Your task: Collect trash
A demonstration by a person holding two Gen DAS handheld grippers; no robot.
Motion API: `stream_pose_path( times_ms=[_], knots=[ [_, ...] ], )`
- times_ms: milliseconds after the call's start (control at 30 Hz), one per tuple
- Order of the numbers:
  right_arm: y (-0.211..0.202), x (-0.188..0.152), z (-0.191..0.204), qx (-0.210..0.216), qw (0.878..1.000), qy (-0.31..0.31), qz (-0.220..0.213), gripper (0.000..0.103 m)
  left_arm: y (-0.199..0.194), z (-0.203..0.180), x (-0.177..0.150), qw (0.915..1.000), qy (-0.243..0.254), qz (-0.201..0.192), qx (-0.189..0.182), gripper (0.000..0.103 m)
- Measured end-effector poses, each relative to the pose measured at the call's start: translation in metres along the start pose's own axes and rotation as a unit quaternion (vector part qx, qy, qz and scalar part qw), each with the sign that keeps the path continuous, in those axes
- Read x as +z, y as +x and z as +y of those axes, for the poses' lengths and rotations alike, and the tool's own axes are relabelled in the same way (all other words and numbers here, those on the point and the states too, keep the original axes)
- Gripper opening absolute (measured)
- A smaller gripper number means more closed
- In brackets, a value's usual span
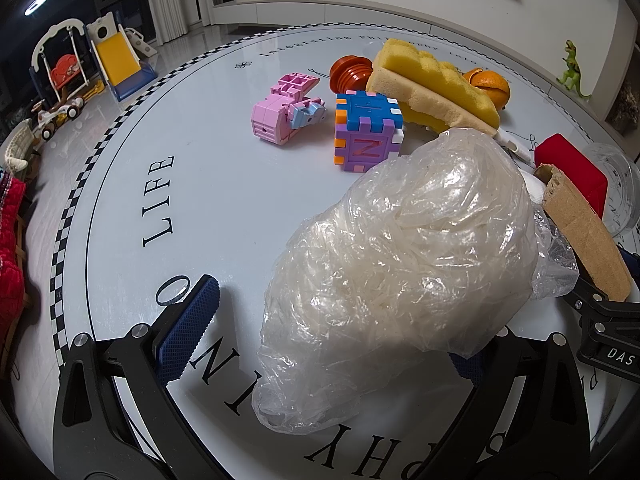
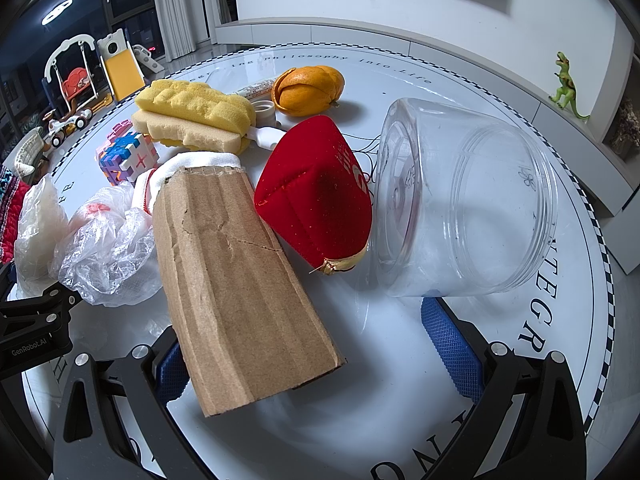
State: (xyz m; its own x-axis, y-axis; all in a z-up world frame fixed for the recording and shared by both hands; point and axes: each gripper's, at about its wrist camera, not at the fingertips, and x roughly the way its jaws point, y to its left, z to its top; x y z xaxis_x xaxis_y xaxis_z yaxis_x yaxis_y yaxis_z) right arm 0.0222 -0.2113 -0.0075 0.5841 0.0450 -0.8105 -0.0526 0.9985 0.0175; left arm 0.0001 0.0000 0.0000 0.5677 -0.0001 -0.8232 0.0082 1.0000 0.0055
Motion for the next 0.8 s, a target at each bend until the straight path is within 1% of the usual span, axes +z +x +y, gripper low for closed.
stream_pose_path(
  times_ms=[667, 700, 767, 800],
  knots=[
    [-0.002, -0.001, -0.001, 0.004, 1.000, 0.000, 0.002, 0.100, -0.001, 0.001, 0.000, 1.0000, -0.001, 0.003, 0.000, 0.097],
    [-0.004, -0.002, 0.000, 0.010, 1.000, -0.003, 0.005, 0.100, -0.002, 0.002, -0.001, 1.0000, -0.003, 0.007, -0.002, 0.097],
    [-0.014, -0.008, 0.000, 0.024, 1.000, -0.008, 0.001, 0.100, -0.007, 0.006, -0.004, 0.9997, -0.014, 0.008, -0.021, 0.097],
    [-0.016, -0.009, 0.001, 0.024, 1.000, -0.013, -0.001, 0.100, -0.010, 0.008, -0.006, 0.9993, -0.019, 0.010, -0.030, 0.097]
  ],
)
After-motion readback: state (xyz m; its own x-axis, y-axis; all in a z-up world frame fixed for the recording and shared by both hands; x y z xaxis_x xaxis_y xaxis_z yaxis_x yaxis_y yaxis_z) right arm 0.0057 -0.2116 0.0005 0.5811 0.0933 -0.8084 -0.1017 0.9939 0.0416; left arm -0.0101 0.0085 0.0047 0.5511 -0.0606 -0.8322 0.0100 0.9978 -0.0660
